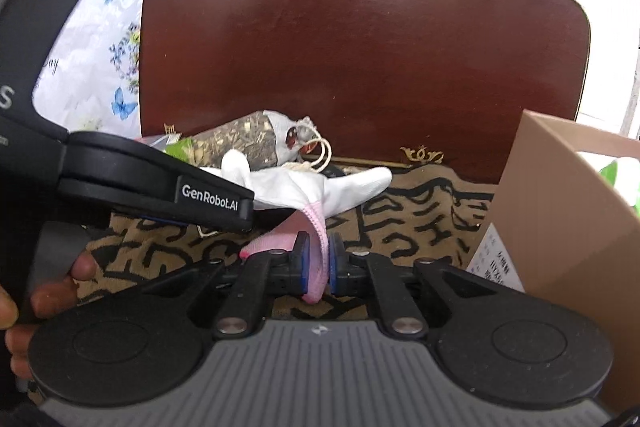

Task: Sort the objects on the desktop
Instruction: 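Grasp the white glove's pink cuff with the right gripper while the left reaches the scale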

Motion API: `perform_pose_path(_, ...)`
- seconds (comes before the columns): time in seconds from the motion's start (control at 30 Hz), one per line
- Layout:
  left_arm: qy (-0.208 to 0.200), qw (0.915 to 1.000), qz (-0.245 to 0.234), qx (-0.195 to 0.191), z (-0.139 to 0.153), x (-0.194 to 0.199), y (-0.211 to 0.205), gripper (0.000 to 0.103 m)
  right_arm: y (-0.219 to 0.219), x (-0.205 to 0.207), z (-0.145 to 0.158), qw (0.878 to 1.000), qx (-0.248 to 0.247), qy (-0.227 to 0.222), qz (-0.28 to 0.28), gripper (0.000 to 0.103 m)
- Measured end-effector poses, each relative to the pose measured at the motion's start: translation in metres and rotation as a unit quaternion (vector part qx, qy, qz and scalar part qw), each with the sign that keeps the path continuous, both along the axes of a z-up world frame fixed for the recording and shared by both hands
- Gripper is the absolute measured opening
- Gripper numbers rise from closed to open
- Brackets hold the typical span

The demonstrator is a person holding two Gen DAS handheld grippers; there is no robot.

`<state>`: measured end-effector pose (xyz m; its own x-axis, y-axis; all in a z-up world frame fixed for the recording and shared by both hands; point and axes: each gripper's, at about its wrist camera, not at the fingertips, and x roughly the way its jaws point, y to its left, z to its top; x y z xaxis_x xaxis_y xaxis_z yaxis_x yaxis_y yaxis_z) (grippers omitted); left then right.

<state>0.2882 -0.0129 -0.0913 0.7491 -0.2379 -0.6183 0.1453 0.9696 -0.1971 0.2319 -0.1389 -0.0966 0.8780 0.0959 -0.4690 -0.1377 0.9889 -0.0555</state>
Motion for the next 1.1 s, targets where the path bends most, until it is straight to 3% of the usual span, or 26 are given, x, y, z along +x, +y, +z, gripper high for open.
perform_pose_path(0.1,0.002,0.9999,-0.002,0.013,-0.002,0.001,-0.004,0.053,-0.003,-0.007,0.005,1.0,0.003,-0.014,0.002,0.0)
perform_pose_path(0.17,0.004,0.9998,0.002,0.018,-0.001,0.002,-0.004,0.044,-0.005,-0.015,0.012,1.0,0.003,-0.03,0.004,0.0)
perform_pose_path(0.3,0.008,0.9999,-0.004,0.014,-0.001,0.001,-0.001,0.039,-0.011,-0.036,0.023,0.998,0.004,-0.057,0.008,0.0)
perform_pose_path(0.6,0.015,0.9998,-0.009,0.003,-0.003,-0.02,0.007,0.035,-0.027,-0.091,0.026,0.998,-0.02,-0.041,0.032,0.0)
perform_pose_path(0.7,0.025,0.9996,-0.01,-0.004,-0.003,-0.034,0.01,0.022,-0.029,-0.107,0.026,0.998,-0.018,-0.029,0.044,0.0)
perform_pose_path(0.73,0.029,0.9995,-0.009,-0.004,-0.003,-0.039,0.011,0.011,-0.03,-0.111,0.027,0.998,-0.019,-0.025,0.046,0.0)
perform_pose_path(0.77,0.032,0.9995,-0.008,-0.004,-0.004,-0.045,0.012,0.01,-0.031,-0.115,0.027,0.998,-0.02,-0.022,0.048,0.0)
perform_pose_path(0.9,0.036,0.9994,-0.003,-0.001,-0.005,-0.058,0.008,0.009,-0.031,-0.128,0.027,0.998,-0.028,-0.013,0.059,0.0)
perform_pose_path(1.0,0.016,0.9998,0.001,0.013,0.002,-0.06,0.006,0.011,-0.032,-0.13,0.026,0.998,-0.027,-0.007,0.059,0.0)
perform_pose_path(1.1,-0.008,0.9999,0.006,0.012,0.011,-0.055,0.006,0.038,-0.03,-0.137,0.026,0.998,-0.026,-0.005,0.058,0.0)
